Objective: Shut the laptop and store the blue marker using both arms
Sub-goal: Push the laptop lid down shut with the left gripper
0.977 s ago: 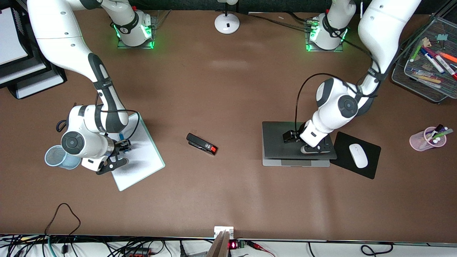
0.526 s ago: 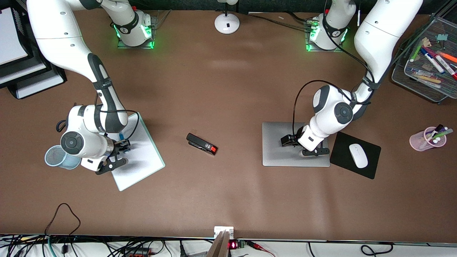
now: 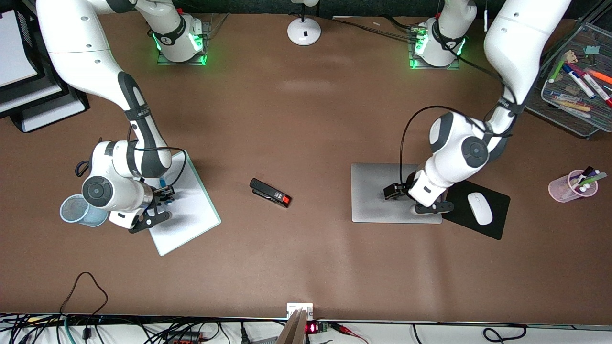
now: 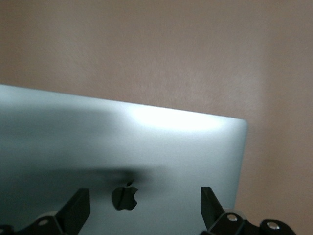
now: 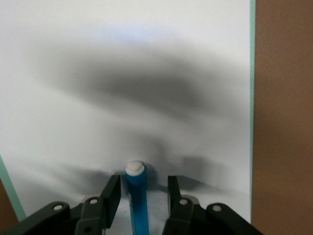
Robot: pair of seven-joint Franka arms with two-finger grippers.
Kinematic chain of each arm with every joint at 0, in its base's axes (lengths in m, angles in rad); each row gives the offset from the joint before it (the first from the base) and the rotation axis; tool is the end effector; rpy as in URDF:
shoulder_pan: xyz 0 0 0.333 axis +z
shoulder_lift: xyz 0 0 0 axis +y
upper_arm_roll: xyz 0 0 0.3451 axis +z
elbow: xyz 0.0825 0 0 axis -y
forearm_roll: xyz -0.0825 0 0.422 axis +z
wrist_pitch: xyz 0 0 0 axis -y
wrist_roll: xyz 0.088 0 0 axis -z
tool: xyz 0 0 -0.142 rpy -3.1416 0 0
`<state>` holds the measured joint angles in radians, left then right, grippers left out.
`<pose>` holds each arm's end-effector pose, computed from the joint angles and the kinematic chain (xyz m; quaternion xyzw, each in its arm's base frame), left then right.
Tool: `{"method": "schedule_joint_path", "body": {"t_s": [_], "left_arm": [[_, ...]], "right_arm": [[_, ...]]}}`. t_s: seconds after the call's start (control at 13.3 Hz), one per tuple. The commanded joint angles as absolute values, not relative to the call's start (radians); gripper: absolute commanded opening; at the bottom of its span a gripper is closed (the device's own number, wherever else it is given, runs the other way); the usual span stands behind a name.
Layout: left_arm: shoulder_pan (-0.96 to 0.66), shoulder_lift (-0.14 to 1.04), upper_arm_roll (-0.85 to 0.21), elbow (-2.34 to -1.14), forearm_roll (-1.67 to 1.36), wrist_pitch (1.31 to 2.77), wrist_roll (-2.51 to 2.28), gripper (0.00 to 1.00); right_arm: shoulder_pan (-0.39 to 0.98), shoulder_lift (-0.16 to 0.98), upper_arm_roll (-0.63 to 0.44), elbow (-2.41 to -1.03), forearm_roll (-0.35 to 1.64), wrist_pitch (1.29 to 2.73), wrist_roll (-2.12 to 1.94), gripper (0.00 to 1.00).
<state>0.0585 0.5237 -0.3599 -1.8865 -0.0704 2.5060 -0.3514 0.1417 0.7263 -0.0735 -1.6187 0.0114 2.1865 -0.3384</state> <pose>0.6640 -0.1960 0.2201 0.9889 0.0793 0.0234 0.1234 0.7130 0.0536 0.1472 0.9755 0.2048 -0.0803 0.0099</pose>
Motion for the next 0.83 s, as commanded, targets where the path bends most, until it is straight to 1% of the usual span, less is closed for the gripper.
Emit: {"method": "schedule_joint_path", "body": {"t_s": [0.0, 0.23, 0.53, 0.6, 0.75], "left_arm": [[0.08, 0.427, -0.356, -1.902, -0.061, 2.43, -0.345, 1.0], [0.097, 0.358, -0.356, -1.901, 0.001, 2.353, -0.345, 1.0], [0.118, 0.279, -0.357, -1.884, 0.009, 2.255, -0.345, 1.0], [0.118, 0.261, -0.357, -1.87, 0.011, 2.214, -0.345, 1.0], [0.121, 0.245, -0.356, -1.818, 0.011, 2.113, -0.344, 1.0]], "right_arm": [[0.135, 0.726, -0.069, -1.626, 0.026, 2.197, -0.362, 0.43], [0.135, 0.726, -0.069, -1.624, 0.028, 2.197, -0.36, 0.38], [0.133, 0.726, -0.069, -1.623, 0.028, 2.2, -0.36, 0.28], [0.133, 0.727, -0.069, -1.623, 0.028, 2.2, -0.36, 0.25], [0.133, 0.729, -0.069, -1.623, 0.043, 2.2, -0.36, 0.22]]}}
